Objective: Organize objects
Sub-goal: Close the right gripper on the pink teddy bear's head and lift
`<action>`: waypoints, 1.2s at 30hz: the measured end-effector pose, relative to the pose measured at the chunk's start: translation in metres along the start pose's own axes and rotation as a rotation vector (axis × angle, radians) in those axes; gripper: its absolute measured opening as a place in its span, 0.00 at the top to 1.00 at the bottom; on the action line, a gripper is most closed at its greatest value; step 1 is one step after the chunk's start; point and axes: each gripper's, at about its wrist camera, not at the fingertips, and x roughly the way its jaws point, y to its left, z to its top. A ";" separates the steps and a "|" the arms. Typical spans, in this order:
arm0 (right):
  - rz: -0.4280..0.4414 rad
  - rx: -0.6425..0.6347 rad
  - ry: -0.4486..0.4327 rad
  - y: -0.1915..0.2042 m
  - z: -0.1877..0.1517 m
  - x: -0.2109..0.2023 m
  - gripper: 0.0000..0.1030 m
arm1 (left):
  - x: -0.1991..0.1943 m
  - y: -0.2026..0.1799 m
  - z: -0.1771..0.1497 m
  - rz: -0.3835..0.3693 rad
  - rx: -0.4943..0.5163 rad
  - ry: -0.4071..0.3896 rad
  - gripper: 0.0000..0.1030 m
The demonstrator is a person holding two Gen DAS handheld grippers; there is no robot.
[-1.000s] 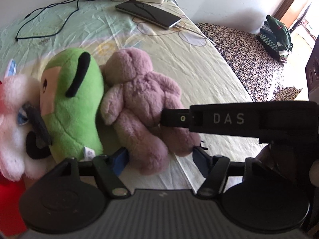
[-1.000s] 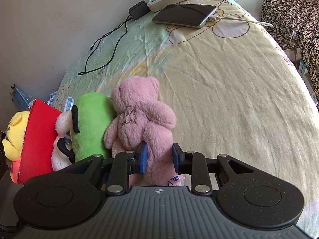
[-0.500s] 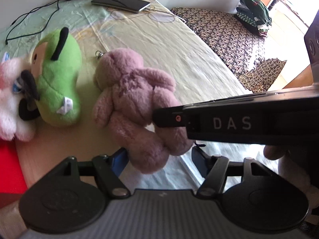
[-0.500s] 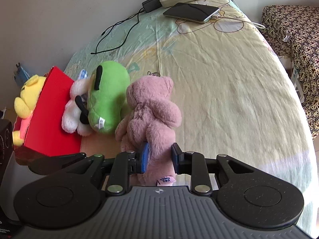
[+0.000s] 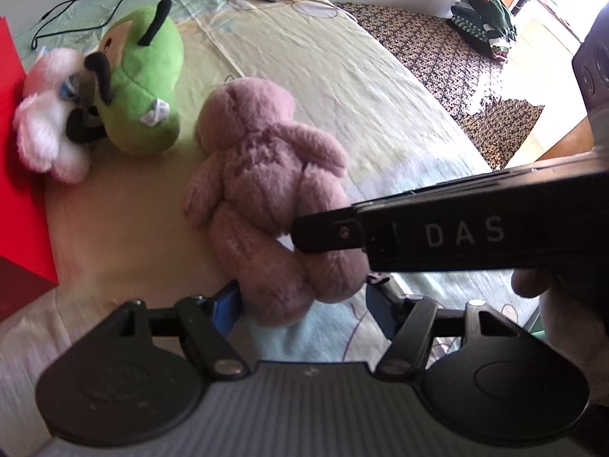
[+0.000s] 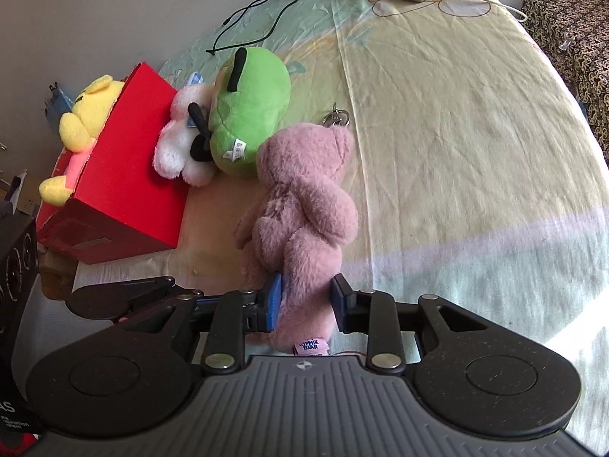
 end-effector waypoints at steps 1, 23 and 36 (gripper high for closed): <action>0.008 0.011 -0.001 -0.001 0.001 0.000 0.66 | -0.003 0.001 -0.002 0.008 0.000 -0.010 0.32; 0.082 0.154 -0.046 -0.033 0.035 0.009 0.58 | -0.004 -0.005 0.030 0.024 0.028 -0.068 0.07; 0.211 0.054 0.032 -0.011 0.058 0.028 0.64 | 0.021 0.013 0.036 0.045 -0.001 -0.021 0.12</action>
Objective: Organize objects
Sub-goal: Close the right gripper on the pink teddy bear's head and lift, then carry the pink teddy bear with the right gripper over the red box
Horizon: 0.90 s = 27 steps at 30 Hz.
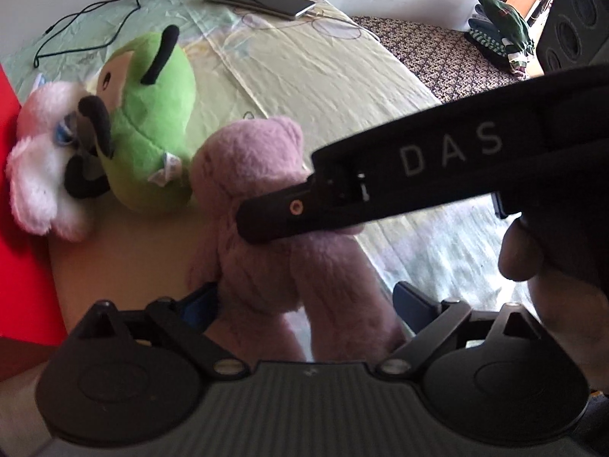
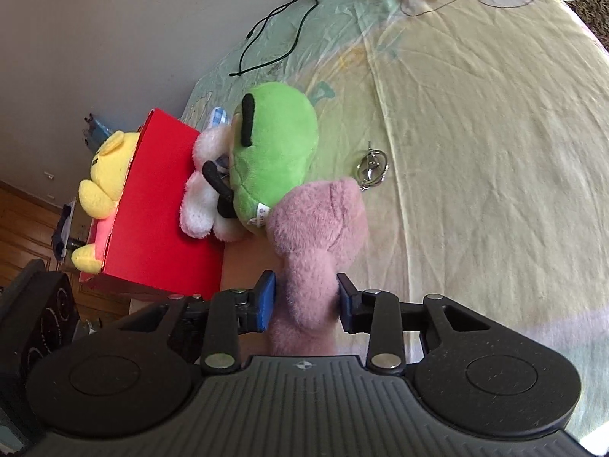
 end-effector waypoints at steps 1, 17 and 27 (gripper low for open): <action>-0.004 -0.014 0.001 0.002 0.001 0.002 0.64 | 0.000 0.000 0.001 0.008 0.003 0.000 0.14; -0.040 -0.052 -0.022 0.010 -0.007 -0.006 0.66 | -0.011 -0.017 -0.010 0.086 0.091 -0.025 0.32; -0.018 -0.093 -0.074 0.034 -0.020 -0.028 0.67 | -0.055 -0.012 -0.020 0.057 0.074 -0.102 0.32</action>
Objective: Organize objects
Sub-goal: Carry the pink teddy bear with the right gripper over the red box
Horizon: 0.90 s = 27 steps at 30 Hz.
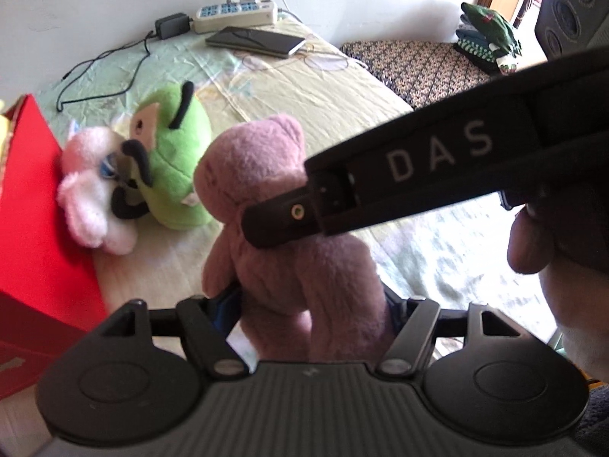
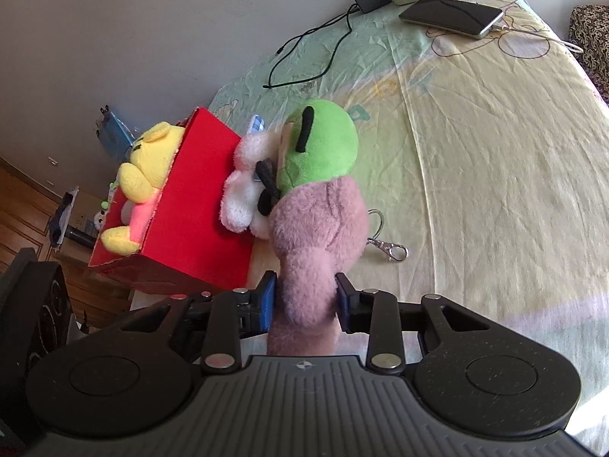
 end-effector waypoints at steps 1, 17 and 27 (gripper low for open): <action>0.007 -0.006 -0.004 0.004 0.000 -0.001 0.67 | -0.005 -0.001 -0.002 0.004 -0.004 -0.010 0.32; 0.150 -0.132 -0.083 0.090 -0.003 -0.018 0.67 | -0.098 0.053 -0.021 0.050 -0.106 -0.207 0.32; 0.255 -0.191 -0.148 0.154 0.005 -0.017 0.68 | -0.171 0.092 -0.039 0.100 -0.139 -0.349 0.32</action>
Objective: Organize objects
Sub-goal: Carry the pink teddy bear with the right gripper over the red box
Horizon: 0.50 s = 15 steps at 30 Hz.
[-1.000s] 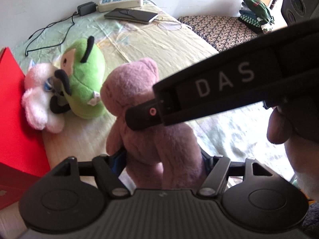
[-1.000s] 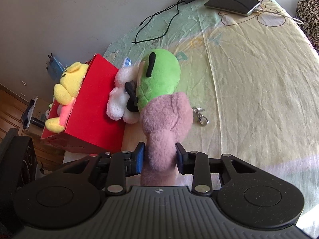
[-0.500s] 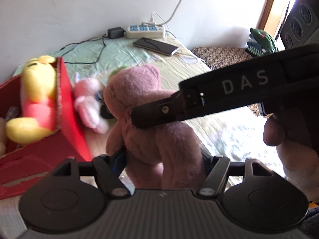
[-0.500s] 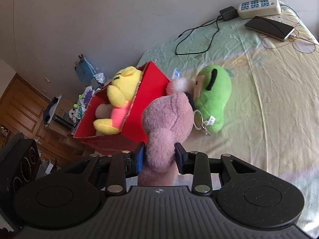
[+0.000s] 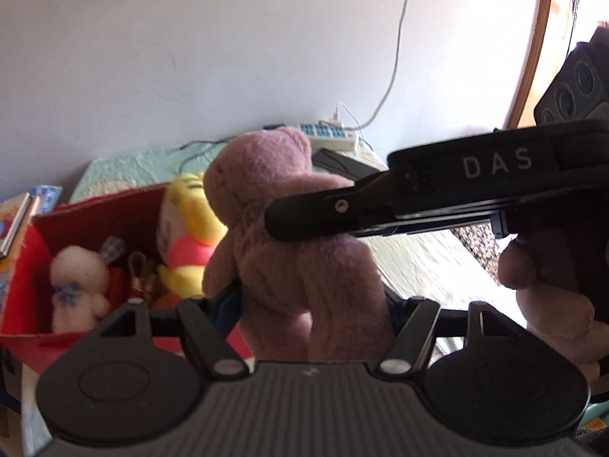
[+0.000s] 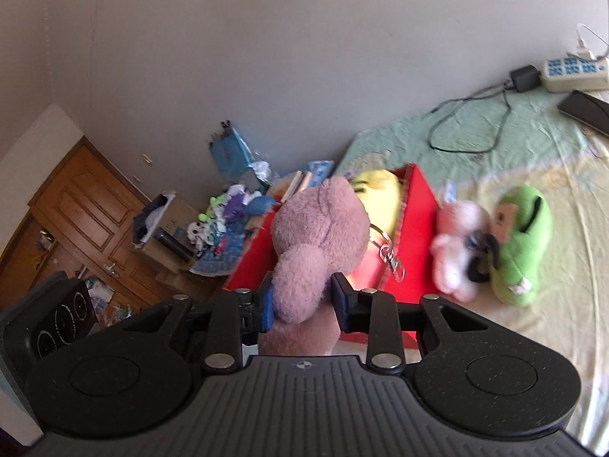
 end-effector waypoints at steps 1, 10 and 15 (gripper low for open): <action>0.010 -0.006 -0.007 0.005 0.002 0.003 0.68 | -0.005 0.006 0.002 0.005 -0.003 -0.014 0.32; 0.075 -0.030 -0.084 0.046 0.023 0.041 0.69 | -0.037 0.063 0.023 0.043 -0.005 -0.114 0.32; 0.069 -0.059 -0.128 0.065 0.032 0.067 0.69 | -0.037 0.100 0.035 0.048 -0.011 -0.136 0.32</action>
